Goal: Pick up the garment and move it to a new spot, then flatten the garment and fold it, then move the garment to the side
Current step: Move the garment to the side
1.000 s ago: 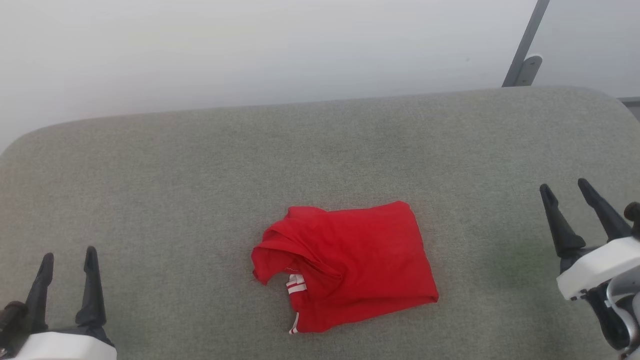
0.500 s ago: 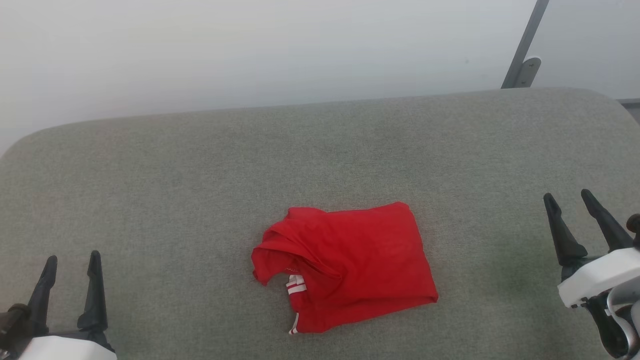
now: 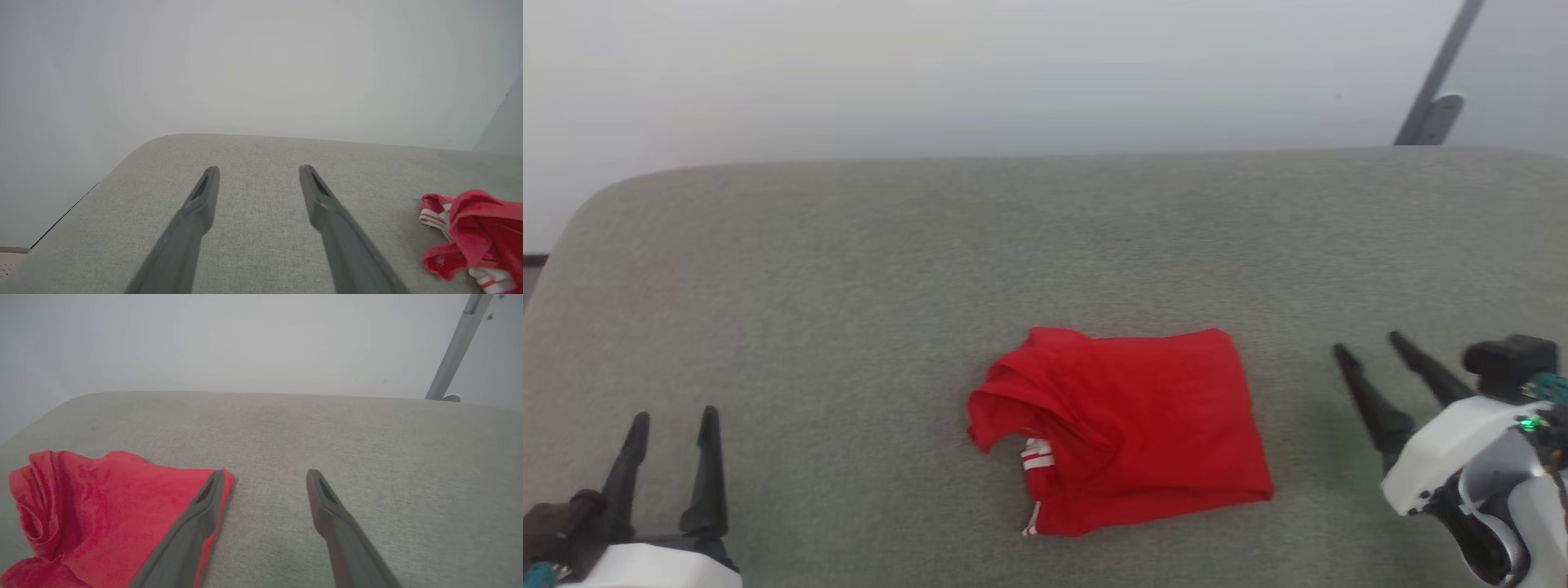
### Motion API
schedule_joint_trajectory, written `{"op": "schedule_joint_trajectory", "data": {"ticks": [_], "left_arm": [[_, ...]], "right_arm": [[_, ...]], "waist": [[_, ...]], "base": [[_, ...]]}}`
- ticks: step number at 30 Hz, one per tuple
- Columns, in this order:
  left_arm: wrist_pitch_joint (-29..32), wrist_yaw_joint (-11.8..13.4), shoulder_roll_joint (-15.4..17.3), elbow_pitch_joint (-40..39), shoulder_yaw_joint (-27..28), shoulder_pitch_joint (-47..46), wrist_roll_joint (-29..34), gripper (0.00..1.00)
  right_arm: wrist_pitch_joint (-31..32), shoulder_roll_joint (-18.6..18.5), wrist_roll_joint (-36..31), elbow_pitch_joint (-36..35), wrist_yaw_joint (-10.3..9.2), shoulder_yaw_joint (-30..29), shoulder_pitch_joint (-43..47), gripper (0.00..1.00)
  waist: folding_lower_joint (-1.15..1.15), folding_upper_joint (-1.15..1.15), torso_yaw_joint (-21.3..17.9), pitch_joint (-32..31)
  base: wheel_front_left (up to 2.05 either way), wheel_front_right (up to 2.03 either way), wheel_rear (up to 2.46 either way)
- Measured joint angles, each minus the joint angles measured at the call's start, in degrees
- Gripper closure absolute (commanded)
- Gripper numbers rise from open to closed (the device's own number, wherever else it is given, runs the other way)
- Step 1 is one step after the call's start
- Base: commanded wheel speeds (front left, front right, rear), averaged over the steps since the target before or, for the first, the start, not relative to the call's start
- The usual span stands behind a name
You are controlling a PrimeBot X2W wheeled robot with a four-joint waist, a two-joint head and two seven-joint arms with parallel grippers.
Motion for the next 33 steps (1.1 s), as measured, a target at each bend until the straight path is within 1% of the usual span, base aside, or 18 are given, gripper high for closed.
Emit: {"op": "schedule_joint_trajectory", "data": {"ticks": [4, 9, 10, 11, 18, 22, 25, 28, 29, 31, 32, 33], "left_arm": [[0.0, 0.0, -0.7, 0.1, -0.9, -0.3, 0.0, 0.00], [0.0, 0.0, -1.4, 0.5, -2.1, -1.3, 0.0, 0.00], [0.0, 0.0, -1.5, 0.6, -2.4, -1.4, 0.0, 0.00], [0.0, 0.0, -1.5, 0.6, -2.4, -1.4, 0.0, 0.00], [0.0, 0.0, -2.6, 1.4, -4.3, -3.1, 0.0, 0.00], [0.0, 0.0, -3.3, 1.9, -5.6, -4.5, 0.0, 0.00], [0.0, 0.0, -3.9, 2.4, -6.3, -5.4, 0.0, 0.00], [0.0, 0.0, -4.3, 2.9, -7.0, -6.5, 0.1, 0.00], [0.0, 0.0, -4.6, 3.2, -7.5, -7.2, 0.1, 0.00], [0.0, 0.0, -4.7, 3.5, -7.7, -7.7, 0.1, 0.00], [0.0, 0.0, -4.7, 3.6, -7.9, -7.9, 0.1, 0.00], [0.0, 0.0, -4.7, 3.7, -7.9, -8.1, 0.1, 0.00]], "right_arm": [[6.8, -0.9, 2.4, -1.8, 0.00, 2.8, -0.9, 0.00], [17.1, -3.1, 4.8, -3.5, 0.00, 5.4, -2.0, 0.00], [19.5, -3.7, 4.9, -3.7, 0.00, 5.6, -2.4, 0.00], [19.5, -3.7, 4.9, -3.7, 0.00, 5.6, -2.4, 0.00], [33.7, -5.6, 7.1, -5.3, 0.00, 5.9, -4.1, 0.00], [41.2, -6.3, 7.3, -5.9, -0.01, 6.2, -5.3, 0.00], [46.3, -6.0, 7.9, -5.4, 0.00, 5.7, -6.0, 0.00], [50.9, -5.5, 7.7, -4.6, 0.00, 5.1, -6.8, 0.00], [53.4, -5.4, 7.0, -4.5, 0.01, 4.7, -7.2, 0.00], [54.7, -5.0, 6.8, -4.5, 0.00, 4.1, -7.3, 0.00], [55.3, -4.8, 6.4, -4.7, 0.00, 4.0, -7.3, 0.36], [55.9, -4.7, 6.4, -5.0, -0.01, 3.9, -7.4, 0.82]], "waist": [[0.00, 0.00, 1.9, 0.8], [0.00, 0.00, 4.3, 2.1], [0.00, 0.00, 4.8, 2.3], [0.00, 0.00, 4.8, 2.3], [0.00, 0.00, 7.9, 4.3], [0.00, 0.00, 9.5, 5.8], [0.00, 0.00, 10.7, 7.1], [0.00, 0.00, 11.7, 8.3], [0.00, 0.00, 12.3, 8.9], [0.00, 0.00, 12.8, 9.4], [0.00, 0.00, 13.0, 9.6], [0.00, 0.00, 13.1, 9.7]], "base": [[0.00, 0.00, 0.00], [0.00, 0.00, 0.00], [0.00, 0.00, 0.00], [0.00, 0.00, 0.00], [0.00, 0.00, 0.00], [0.00, 0.00, 0.00], [0.00, 0.00, 0.00], [0.00, 0.00, 0.00], [0.00, 0.00, 0.00], [0.00, 0.00, 0.00], [0.00, 0.00, 0.00], [0.00, 0.00, 0.00]]}}
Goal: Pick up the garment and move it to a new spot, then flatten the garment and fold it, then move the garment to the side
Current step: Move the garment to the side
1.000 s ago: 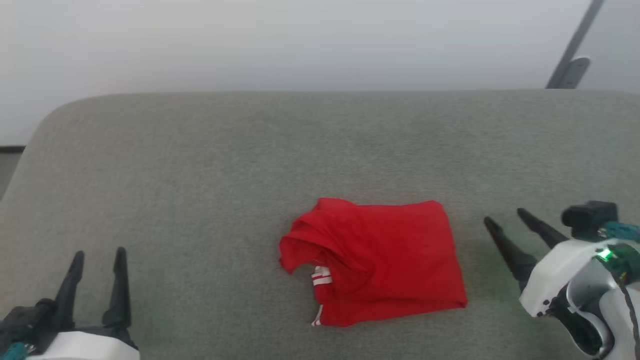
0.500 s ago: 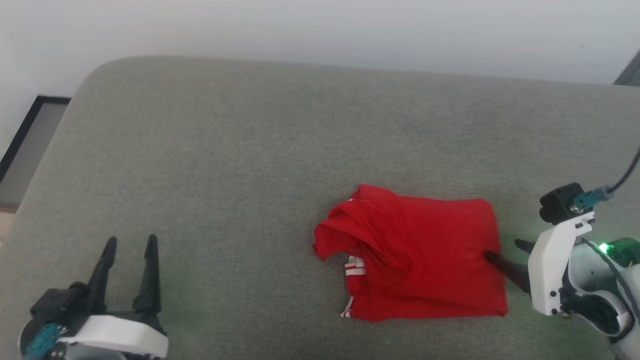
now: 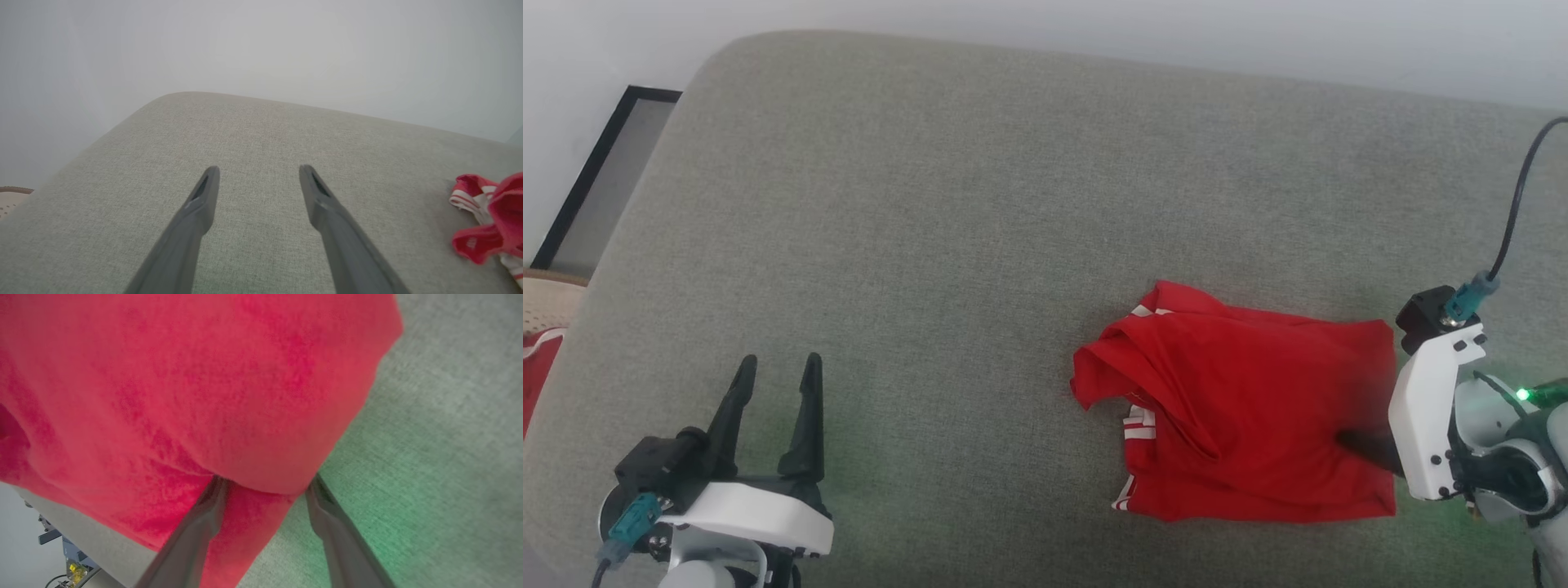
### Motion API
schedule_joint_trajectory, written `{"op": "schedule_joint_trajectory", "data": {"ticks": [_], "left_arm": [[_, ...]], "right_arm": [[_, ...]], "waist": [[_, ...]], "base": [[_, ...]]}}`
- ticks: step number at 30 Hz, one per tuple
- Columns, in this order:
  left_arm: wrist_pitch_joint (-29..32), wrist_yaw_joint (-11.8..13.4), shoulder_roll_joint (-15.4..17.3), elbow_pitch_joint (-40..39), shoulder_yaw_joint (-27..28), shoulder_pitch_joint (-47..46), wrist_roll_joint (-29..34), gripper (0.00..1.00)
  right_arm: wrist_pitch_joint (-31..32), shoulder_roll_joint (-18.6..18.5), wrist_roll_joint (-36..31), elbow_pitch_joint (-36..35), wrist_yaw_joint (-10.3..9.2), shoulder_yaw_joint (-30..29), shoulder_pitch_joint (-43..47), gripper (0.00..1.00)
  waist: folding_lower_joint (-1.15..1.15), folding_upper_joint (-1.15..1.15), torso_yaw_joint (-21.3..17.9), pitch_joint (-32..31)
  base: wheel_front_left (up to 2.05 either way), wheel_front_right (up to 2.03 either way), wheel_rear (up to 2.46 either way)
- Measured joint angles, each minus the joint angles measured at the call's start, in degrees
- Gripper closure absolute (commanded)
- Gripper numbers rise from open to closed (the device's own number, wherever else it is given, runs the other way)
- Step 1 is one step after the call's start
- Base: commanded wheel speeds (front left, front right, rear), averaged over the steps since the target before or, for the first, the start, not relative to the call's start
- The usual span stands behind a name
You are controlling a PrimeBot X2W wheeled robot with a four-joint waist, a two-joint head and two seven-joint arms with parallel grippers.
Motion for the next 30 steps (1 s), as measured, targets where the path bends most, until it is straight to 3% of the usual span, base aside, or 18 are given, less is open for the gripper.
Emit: {"op": "schedule_joint_trajectory", "data": {"ticks": [1, 10, 19, 30], "left_arm": [[0.0, 0.0, 0.0, 0.1, -0.1, -0.1, 0.0, 0.00], [0.0, 0.0, 0.3, -0.7, 0.6, -1.2, 0.0, 0.00], [0.0, 0.0, 0.8, -2.7, -0.8, -3.8, 1.1, 0.00], [0.0, 0.0, 1.3, -4.2, -5.6, -10.5, 3.0, 0.00]], "right_arm": [[0.2, -0.1, -0.3, -0.4, -0.01, 0.0, -0.1, 1.00], [-0.9, 0.5, -2.0, -2.8, 0.07, -3.6, -0.8, 1.00], [-3.6, -3.4, -3.3, -3.8, 0.05, -8.0, -5.0, 1.00], [-10.3, -8.4, -4.4, 3.1, 0.05, -9.5, -13.6, 1.00]], "waist": [[0.00, 0.00, 0.1, 0.1], [0.00, 0.00, -1.7, 0.6], [0.00, 0.00, -5.9, 2.1], [0.00, 0.00, -13.4, 5.8]], "base": [[0.00, 0.00, 0.00], [0.00, 0.00, 0.00], [0.00, 0.00, 0.00], [0.00, 0.00, 0.00]]}}
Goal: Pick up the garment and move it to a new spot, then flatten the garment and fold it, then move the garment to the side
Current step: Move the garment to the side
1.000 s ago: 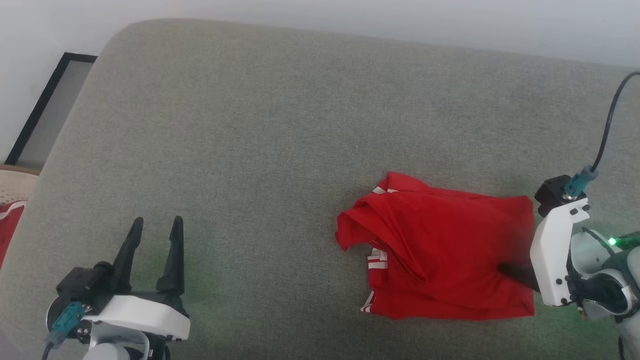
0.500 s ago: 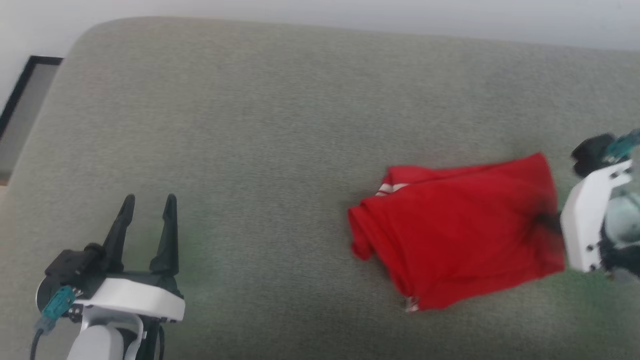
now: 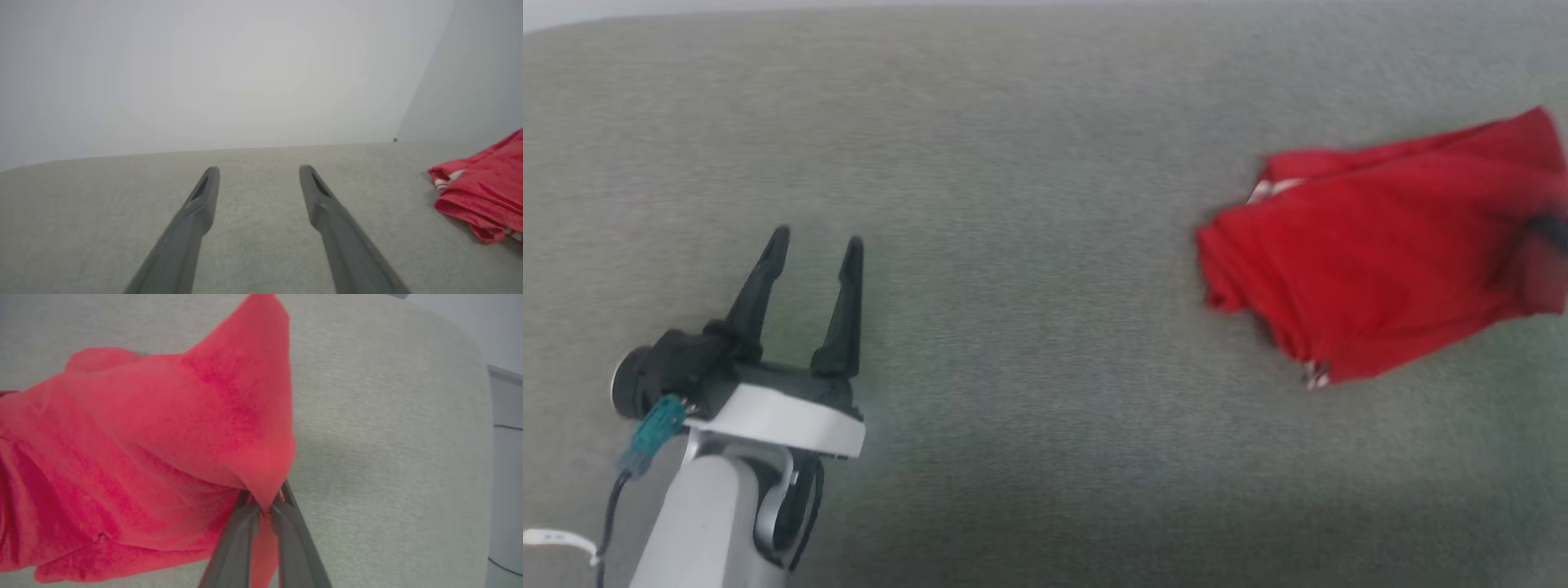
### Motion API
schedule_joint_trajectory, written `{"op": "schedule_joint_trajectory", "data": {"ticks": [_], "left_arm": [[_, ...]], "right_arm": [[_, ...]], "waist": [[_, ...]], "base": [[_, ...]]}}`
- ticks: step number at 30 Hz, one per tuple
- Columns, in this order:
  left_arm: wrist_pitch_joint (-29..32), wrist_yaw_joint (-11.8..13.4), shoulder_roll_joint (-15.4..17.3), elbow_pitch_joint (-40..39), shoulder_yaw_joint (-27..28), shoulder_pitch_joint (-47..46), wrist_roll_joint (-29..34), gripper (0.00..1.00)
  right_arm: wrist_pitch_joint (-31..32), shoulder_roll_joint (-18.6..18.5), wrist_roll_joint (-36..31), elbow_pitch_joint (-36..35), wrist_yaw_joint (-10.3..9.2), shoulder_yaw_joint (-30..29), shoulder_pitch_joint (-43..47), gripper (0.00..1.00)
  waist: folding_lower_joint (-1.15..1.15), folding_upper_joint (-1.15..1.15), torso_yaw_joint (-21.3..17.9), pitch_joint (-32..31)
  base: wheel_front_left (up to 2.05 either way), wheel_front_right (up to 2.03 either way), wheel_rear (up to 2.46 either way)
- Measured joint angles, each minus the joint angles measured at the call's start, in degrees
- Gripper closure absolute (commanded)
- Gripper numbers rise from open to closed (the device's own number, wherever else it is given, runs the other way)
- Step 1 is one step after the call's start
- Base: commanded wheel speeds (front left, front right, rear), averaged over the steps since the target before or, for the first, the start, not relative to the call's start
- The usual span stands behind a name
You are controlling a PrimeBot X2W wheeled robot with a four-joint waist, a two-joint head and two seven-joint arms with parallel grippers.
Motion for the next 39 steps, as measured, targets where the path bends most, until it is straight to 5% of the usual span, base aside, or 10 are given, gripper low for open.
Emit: {"op": "schedule_joint_trajectory", "data": {"ticks": [20, 39], "left_arm": [[0.0, 0.0, 3.1, 0.2, -11.7, -13.6, 0.0, 0.00], [0.0, -0.1, 2.6, 0.3, -15.1, -19.3, -0.9, 0.00]], "right_arm": [[-20.1, -8.2, -5.2, 22.6, 0.01, 3.4, -17.3, 1.00], [-31.0, -5.1, -11.7, 44.3, 0.00, 2.9, -27.3, 1.00]], "waist": [[0.00, 0.00, -11.3, 11.1], [0.00, 0.00, -8.1, 17.0]], "base": [[0.00, 0.00, 0.00], [0.00, 0.00, 0.00]]}}
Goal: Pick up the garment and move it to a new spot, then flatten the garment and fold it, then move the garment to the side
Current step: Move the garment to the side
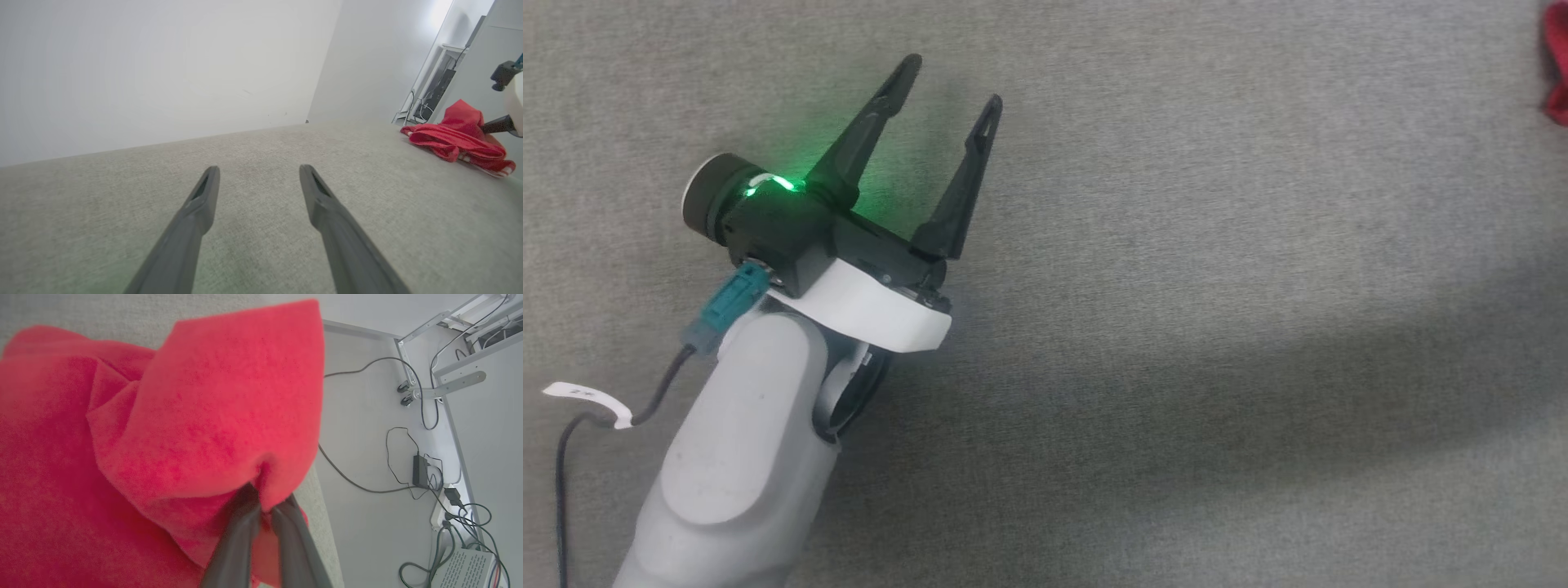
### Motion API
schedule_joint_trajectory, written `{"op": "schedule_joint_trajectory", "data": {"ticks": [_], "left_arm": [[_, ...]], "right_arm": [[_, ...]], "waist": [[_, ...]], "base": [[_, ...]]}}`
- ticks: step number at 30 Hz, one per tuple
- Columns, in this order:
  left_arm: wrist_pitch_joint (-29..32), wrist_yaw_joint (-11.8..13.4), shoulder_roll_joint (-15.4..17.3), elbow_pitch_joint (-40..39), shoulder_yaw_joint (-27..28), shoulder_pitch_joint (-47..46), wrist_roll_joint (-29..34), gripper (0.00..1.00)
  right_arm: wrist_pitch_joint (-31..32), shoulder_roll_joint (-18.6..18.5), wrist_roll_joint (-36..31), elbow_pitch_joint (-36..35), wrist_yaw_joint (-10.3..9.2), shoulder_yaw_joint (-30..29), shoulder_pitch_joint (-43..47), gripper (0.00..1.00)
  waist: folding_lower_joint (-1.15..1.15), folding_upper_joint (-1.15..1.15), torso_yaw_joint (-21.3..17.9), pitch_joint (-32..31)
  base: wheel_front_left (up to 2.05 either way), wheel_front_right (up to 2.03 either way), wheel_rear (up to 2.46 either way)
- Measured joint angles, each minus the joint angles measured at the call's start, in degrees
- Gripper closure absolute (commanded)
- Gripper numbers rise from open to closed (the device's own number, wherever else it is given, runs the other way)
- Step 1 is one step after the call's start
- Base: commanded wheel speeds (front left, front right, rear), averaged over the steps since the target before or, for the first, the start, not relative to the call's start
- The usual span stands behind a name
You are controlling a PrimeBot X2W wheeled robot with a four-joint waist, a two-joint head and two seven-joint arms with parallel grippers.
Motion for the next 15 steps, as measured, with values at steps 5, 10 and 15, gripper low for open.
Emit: {"op": "schedule_joint_trajectory", "data": {"ticks": [5, 10, 15], "left_arm": [[0.0, 0.0, -0.1, -1.0, 1.4, 0.2, -1.3, 0.00], [0.0, 0.0, 0.3, -1.7, 2.7, 1.4, -2.4, 0.00], [0.0, 0.0, 1.3, -2.2, 3.7, 3.0, -3.5, 0.00]], "right_arm": [[-1.8, 0.4, -1.1, 3.7, 0.00, 0.7, -2.1, 0.23], [-2.6, 0.8, -1.7, 6.0, 0.00, 1.4, -4.2, 0.00], [-4.0, 2.0, -1.8, 6.6, 0.00, 2.6, -5.3, 0.00]], "waist": [[0.00, 0.00, 1.3, 0.1], [0.00, 0.00, 1.5, -0.9], [0.00, 0.00, 1.2, -2.6]], "base": [[0.00, 0.00, 0.00], [0.00, 0.00, 0.00], [0.00, 0.00, 0.00]]}}
